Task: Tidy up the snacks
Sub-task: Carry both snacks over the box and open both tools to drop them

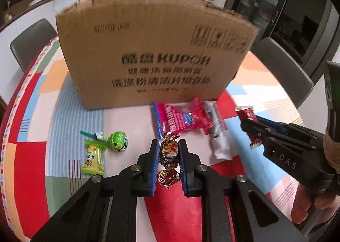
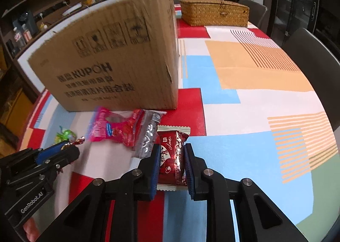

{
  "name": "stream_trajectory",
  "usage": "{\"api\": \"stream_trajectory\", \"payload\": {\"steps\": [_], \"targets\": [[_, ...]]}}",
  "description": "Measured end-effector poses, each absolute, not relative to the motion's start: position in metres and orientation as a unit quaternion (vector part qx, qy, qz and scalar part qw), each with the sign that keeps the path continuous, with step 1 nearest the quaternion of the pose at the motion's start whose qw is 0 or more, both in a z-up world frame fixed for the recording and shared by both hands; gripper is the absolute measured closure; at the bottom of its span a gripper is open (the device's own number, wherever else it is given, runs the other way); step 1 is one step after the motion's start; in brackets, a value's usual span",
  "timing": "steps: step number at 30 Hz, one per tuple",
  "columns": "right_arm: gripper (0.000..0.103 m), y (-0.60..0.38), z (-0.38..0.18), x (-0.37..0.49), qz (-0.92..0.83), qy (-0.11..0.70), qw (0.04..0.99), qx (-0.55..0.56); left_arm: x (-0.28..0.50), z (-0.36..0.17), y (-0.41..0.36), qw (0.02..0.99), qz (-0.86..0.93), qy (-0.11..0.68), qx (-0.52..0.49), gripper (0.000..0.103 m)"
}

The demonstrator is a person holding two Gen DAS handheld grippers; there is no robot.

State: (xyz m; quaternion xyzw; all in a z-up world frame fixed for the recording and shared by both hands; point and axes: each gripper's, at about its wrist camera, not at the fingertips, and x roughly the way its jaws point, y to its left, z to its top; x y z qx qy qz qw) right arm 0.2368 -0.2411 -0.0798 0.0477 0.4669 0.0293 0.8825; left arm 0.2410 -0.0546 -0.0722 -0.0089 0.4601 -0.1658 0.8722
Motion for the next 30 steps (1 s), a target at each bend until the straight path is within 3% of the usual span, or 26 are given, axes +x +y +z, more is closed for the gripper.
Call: {"api": "stream_trajectory", "payload": {"steps": [18,30], "targets": [[0.08,-0.222,0.013,0.217,0.084,0.363,0.927,0.046,0.218,0.031,-0.041,0.921,-0.187,0.343,-0.016,0.084],[0.08,-0.209,0.054,0.247,0.101,0.32,0.941,0.037,0.248,0.078,-0.025,0.941,-0.161,0.297,0.005,0.084]]}}
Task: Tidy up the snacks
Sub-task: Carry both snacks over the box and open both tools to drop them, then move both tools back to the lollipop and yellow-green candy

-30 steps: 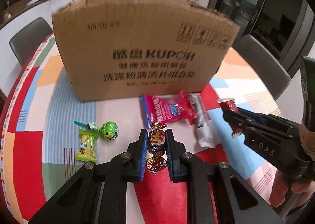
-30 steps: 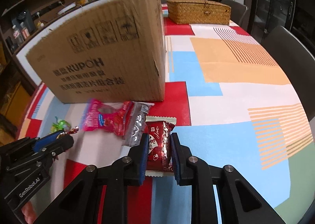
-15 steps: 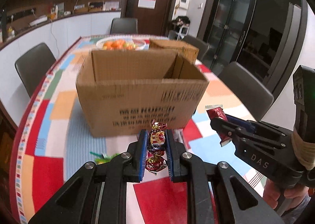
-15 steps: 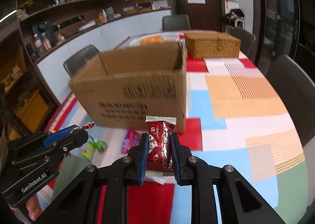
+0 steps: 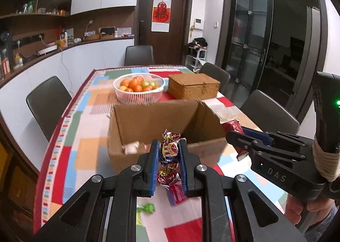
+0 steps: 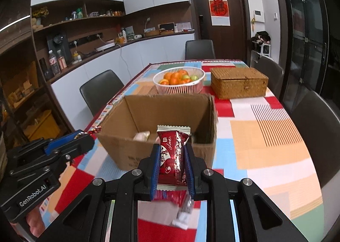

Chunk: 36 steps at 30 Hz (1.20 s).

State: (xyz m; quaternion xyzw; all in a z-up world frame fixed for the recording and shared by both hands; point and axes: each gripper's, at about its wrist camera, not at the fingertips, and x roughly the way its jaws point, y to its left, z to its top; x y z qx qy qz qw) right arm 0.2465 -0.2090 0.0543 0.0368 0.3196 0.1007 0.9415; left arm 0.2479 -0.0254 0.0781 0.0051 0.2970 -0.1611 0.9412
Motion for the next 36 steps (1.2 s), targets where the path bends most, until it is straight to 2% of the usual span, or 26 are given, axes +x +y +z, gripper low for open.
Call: {"api": "stream_trajectory", "payload": {"steps": [8,21,22,23,24,25,27,36], "targets": [[0.08,-0.202,0.069,0.289,0.107,0.326,0.939,0.025,0.29,0.088,-0.019,0.941,-0.147,0.305,0.007,0.084],[0.08,-0.196,0.066,0.347,0.101,0.352,0.93,0.016,0.356,0.07,-0.021,0.923,-0.132,0.361,-0.003,0.084],[0.08,-0.195,0.064,0.351,0.101,0.354,0.93,0.017,0.357,0.07,-0.021,0.924,-0.129,0.36,-0.001,0.082],[0.08,-0.194,0.062,0.355,0.101,0.357,0.928,0.019,0.357,0.07,-0.021,0.927,-0.121,0.356,0.002,0.071],[0.078,-0.194,0.061,0.358,0.101,0.359,0.928,0.021,0.356,0.07,-0.02,0.93,-0.108,0.352,0.007,0.064],[0.068,-0.195,0.059,0.361,0.101,0.362,0.926,0.025,0.353,0.07,-0.018,0.933,-0.1,0.346,0.007,0.059],[0.061,-0.198,0.056,0.361,0.1,0.366,0.924,0.042,0.344,0.071,-0.015,0.935,-0.101,0.341,0.008,0.059],[0.061,-0.184,0.064,0.312,0.139,0.322,0.936,0.028,0.287,0.077,0.0,0.944,-0.101,0.313,0.021,0.059]]}}
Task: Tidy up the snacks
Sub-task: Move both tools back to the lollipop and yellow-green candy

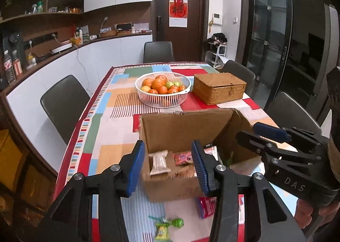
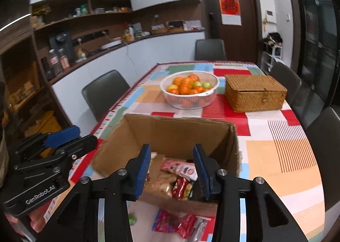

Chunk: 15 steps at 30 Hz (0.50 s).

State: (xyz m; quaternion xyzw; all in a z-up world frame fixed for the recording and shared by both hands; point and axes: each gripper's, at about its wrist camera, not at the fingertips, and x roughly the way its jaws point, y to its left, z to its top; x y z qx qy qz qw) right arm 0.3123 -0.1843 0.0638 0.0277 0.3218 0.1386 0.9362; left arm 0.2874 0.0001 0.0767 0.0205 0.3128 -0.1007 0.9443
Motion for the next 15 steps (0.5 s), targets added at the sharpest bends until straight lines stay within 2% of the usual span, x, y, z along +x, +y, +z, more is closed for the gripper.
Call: {"api": "stream_trajectory", "payload": {"steps": [15], "targets": [[0.061,-0.14,0.032,0.25,0.217,0.328,0.919,-0.018,0.216,0.031,0.031,0.937,-0.085,0.339,0.021,0.059]]}}
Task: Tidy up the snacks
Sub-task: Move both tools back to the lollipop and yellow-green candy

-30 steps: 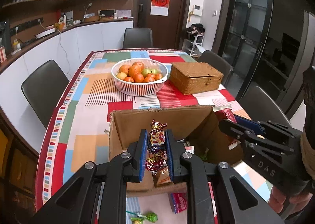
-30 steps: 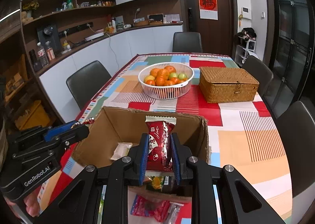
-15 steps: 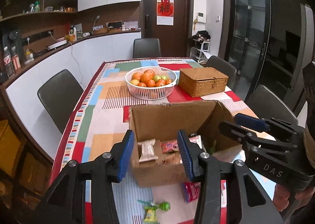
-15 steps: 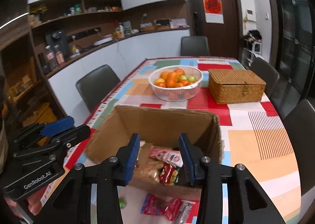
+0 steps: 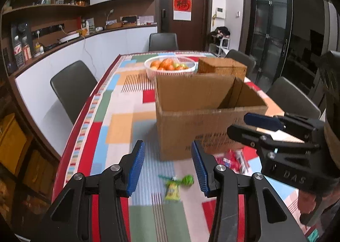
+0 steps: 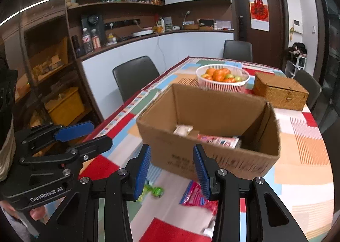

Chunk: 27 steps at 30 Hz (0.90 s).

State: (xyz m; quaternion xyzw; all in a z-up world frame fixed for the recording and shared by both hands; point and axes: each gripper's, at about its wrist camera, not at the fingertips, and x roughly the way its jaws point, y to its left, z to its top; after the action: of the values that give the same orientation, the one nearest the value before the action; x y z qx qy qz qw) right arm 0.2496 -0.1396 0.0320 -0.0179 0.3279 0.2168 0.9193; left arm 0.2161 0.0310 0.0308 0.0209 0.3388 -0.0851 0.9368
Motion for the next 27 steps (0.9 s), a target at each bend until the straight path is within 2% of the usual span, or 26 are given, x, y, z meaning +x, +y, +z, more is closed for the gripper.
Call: {"api": "stream_trajectory", "payload": {"steps": [10,19,27], "targets": [[0.061,-0.123,-0.013,0.24,0.239,0.374,0.895,-0.052,0.194,-0.028,0.037,0.916,-0.096,0.389,0.016,0.059],[0.061,-0.116,-0.052,0.243,0.249,0.419,0.871,-0.066,0.205,-0.073,0.032,0.898,-0.13,0.42,0.003,0.06],[0.066,-0.113,-0.073,0.258,0.253,0.438,0.859,-0.083,0.231,-0.099,0.028,0.884,-0.129,0.45,-0.008,0.067]]}}
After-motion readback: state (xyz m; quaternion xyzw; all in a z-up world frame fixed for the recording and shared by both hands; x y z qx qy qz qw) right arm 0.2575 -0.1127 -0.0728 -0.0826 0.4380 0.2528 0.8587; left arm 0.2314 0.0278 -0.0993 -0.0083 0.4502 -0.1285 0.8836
